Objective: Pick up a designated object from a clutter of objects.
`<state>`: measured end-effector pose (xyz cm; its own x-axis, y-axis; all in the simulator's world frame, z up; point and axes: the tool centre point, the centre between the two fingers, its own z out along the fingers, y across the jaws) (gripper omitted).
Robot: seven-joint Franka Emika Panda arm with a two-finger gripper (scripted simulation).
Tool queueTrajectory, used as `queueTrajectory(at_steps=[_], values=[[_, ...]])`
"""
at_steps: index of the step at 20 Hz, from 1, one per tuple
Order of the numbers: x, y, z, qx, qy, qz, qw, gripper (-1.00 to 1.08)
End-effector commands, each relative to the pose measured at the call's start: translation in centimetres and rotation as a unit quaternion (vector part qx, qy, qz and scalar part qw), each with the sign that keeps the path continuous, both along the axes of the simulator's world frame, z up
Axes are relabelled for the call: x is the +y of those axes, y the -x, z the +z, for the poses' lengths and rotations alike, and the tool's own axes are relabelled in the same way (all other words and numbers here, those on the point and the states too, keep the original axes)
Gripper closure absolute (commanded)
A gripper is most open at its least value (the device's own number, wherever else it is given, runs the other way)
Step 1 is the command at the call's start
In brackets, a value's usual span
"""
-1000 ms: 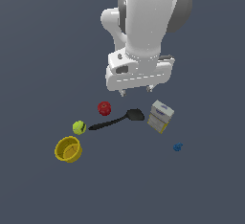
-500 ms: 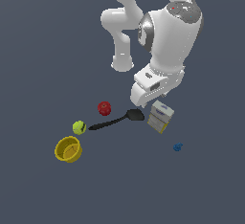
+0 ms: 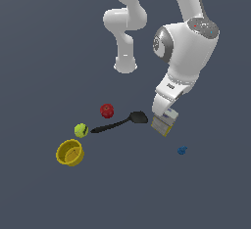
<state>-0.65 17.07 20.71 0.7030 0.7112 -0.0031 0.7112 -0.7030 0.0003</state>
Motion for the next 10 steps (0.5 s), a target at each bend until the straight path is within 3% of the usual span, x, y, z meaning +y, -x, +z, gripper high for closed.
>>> queueTrajectory(at_steps=[1,10], values=[[0.57,0.12,-0.36,-0.001,-0.001,0.014,0.9999,-0.92],[0.69,0.20,-1.23,-0.001,-0.001,0.017,0.9999,-0.92]])
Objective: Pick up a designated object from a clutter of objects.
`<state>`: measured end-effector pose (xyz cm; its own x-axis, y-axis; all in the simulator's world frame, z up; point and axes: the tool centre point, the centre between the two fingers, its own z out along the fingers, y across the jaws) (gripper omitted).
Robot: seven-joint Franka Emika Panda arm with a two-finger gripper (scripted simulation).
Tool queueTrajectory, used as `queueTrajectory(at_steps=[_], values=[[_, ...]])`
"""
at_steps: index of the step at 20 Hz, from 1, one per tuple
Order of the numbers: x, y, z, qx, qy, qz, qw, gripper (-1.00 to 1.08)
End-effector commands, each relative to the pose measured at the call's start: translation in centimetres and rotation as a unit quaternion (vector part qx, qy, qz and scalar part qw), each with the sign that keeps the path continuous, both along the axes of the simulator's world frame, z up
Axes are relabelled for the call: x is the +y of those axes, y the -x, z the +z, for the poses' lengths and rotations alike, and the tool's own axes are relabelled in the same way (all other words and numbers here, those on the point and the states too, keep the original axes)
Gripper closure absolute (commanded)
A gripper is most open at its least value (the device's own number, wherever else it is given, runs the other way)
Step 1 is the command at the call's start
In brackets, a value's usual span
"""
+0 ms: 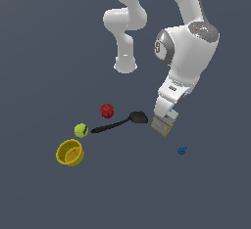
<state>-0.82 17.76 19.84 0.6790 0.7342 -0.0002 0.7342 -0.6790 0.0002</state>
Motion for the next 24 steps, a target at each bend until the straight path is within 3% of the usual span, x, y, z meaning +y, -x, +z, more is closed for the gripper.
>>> queueTrajectory(at_steps=[1,13,14,24], values=[[0.0,0.1,-0.7,0.000,0.000,0.001,1.0000,-0.92],[0.1,0.0,-4.6,0.000,0.000,0.003,1.0000,-0.92],[0.1,0.0,-4.6,0.000,0.000,0.003,1.0000,1.08],[0.1,0.0,-4.6,0.000,0.000,0.003,1.0000,1.08]])
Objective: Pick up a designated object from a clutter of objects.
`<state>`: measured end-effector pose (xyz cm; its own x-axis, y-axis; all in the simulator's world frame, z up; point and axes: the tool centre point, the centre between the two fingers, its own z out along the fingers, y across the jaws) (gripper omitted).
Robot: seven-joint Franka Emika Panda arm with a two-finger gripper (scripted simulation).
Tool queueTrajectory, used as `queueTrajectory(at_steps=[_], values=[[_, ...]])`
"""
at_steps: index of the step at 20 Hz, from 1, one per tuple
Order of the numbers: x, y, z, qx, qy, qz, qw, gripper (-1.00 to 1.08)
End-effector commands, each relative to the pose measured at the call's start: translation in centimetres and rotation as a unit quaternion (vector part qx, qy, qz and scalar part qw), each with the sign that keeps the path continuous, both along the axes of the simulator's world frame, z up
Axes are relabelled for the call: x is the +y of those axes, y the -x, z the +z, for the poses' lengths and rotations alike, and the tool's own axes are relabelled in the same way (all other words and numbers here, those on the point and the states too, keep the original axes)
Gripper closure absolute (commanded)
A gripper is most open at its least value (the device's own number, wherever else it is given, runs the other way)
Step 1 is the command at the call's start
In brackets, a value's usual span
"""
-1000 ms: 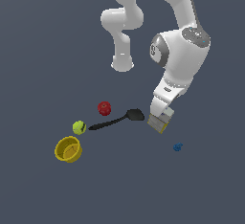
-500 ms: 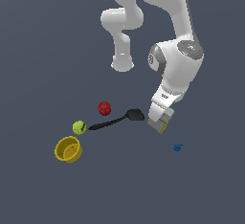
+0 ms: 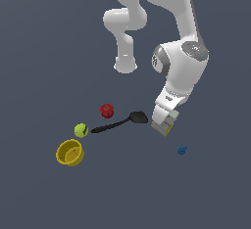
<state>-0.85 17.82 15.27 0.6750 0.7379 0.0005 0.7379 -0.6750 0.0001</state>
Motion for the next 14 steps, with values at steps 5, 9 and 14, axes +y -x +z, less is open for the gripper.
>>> queueTrajectory(at_steps=[5,9,14], values=[[-0.7,-0.2,0.5,0.000,0.000,0.000,1.0000,1.08],[-2.3,-0.6,1.8,0.000,0.000,0.000,1.0000,1.08],[-5.6,-1.6,4.5,0.000,-0.001,0.000,1.0000,1.08]])
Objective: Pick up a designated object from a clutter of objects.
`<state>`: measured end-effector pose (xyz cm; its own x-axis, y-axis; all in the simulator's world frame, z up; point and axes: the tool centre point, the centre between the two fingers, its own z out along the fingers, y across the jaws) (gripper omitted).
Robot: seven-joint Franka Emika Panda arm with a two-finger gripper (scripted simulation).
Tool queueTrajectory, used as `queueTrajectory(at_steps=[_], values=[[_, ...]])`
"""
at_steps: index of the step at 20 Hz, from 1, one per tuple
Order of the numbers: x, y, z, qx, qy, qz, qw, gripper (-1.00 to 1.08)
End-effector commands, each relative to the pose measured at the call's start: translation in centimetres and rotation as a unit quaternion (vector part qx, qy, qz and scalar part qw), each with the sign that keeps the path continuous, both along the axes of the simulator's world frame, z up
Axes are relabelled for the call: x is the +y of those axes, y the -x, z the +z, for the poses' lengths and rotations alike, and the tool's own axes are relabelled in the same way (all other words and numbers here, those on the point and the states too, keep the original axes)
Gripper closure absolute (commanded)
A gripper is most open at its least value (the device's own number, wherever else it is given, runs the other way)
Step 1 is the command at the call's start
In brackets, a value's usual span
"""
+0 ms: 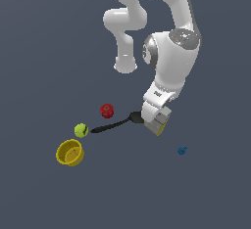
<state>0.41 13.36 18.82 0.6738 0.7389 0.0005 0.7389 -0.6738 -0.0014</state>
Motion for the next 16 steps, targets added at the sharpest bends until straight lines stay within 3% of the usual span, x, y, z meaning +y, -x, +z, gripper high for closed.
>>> queueTrajectory(at_steps=[1,16], values=[[-2.0,-0.6,1.6,0.000,0.000,0.000,1.0000,1.08],[-16.5,-4.9,13.1,0.000,-0.001,0.000,1.0000,1.08]])
